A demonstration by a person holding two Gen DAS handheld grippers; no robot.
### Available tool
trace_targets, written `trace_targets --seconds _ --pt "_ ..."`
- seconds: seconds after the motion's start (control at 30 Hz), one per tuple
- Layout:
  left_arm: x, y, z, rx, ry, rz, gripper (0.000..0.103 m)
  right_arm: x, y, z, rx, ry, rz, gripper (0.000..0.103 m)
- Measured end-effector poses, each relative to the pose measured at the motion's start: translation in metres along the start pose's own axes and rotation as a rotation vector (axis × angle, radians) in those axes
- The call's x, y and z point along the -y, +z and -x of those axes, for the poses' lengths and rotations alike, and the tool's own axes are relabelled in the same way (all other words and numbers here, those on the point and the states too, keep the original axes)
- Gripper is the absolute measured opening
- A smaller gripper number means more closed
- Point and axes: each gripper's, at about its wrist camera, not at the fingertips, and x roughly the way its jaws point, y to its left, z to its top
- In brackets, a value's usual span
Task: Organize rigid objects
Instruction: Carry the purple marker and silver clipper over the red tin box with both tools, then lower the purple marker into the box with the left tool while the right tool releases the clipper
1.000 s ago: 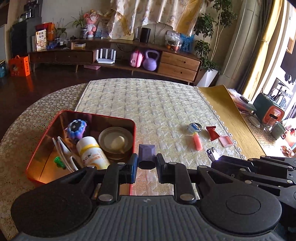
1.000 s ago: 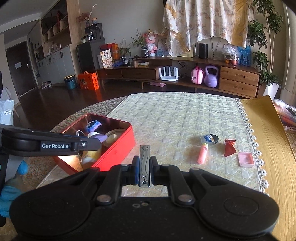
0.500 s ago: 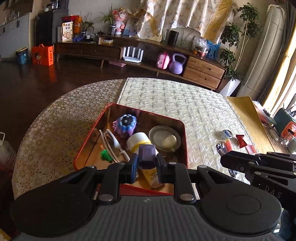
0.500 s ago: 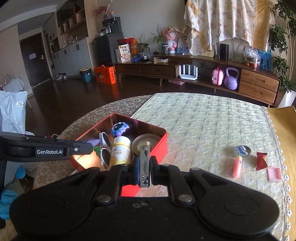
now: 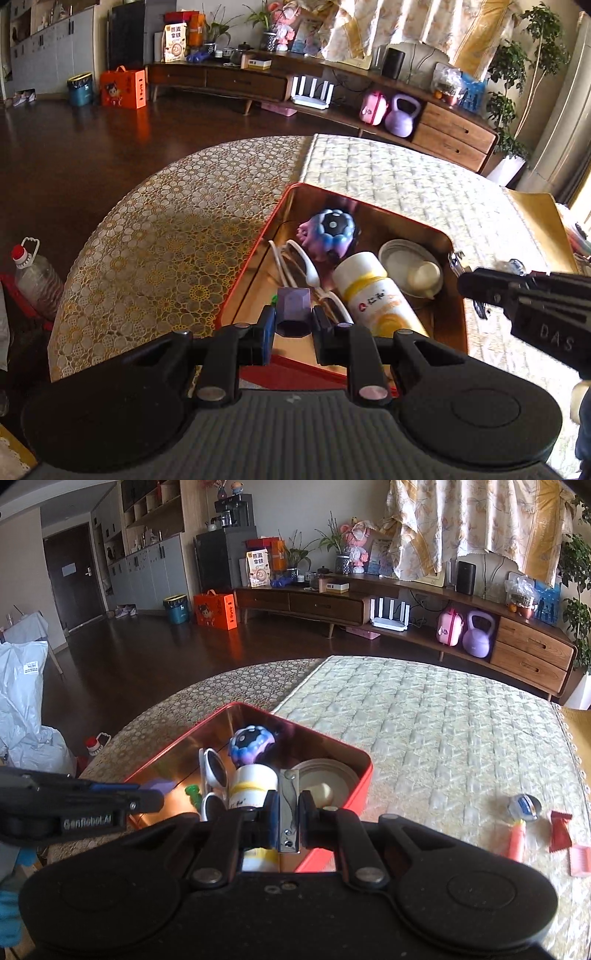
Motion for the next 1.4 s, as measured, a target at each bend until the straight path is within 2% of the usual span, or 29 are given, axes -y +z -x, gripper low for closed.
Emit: trace_targets --seconds 0.27,0.6,1.03,1.3,1.4 --pt "-0.004 0.003 -0.022 -0.023 0.022 0.000 0.021 -0.002 0.013 -0.034 -0.029 -0.019 0.009 0.011" --pt "0.000 0.006 -0.041 -0.038 0.020 -0.027 0.021 -0.003 0.009 -0.058 -0.075 -0.022 0.024 0.011" --pt "0.009 0.006 -0.046 -0.067 0.008 -0.050 0.021 -0.005 0.006 -0.047 -0.075 0.014 0.024 0.019" --pt "0.011 0.005 -0.040 -0.081 -0.006 -0.043 0.021 -0.005 0.003 -0.026 -0.063 0.048 0.015 0.022" --pt "0.013 0.004 -0.035 -0.081 -0.013 -0.041 0.021 -0.004 0.001 -0.016 -0.056 0.060 0.003 0.026"
